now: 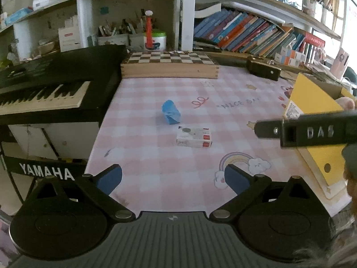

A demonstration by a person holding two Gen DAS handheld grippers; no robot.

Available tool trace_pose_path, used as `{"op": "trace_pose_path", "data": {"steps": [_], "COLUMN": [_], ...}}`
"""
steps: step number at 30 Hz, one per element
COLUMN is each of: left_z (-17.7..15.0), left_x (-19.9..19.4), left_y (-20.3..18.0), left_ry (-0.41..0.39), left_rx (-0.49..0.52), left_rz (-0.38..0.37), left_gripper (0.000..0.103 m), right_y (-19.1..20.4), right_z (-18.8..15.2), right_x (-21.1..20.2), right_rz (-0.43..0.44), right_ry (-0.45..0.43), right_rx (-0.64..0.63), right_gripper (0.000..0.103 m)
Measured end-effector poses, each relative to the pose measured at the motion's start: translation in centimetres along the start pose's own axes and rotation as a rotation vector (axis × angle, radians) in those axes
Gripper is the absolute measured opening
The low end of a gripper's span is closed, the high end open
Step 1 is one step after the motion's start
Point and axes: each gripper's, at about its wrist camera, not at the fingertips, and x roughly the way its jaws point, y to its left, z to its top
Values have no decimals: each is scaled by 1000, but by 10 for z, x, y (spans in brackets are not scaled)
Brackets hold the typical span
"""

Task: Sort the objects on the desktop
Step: 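Grasp the small white box with the left tool while the right tool grasps the blue object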

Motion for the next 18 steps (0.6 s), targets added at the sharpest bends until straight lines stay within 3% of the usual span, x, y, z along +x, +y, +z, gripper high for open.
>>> {"op": "trace_pose_path", "data": {"steps": [18], "left_z": [22], "left_x": [87], "left_y": [-12], "left_ry": [52], "left_rx": [42], "left_rz": [-2], "left_gripper": [77], "right_y": [-6], "right_z": [37], "right_x": [32], "right_rz": [20], "right_ry": [-11], "right_rx": [-29], "right_gripper": [96]}}
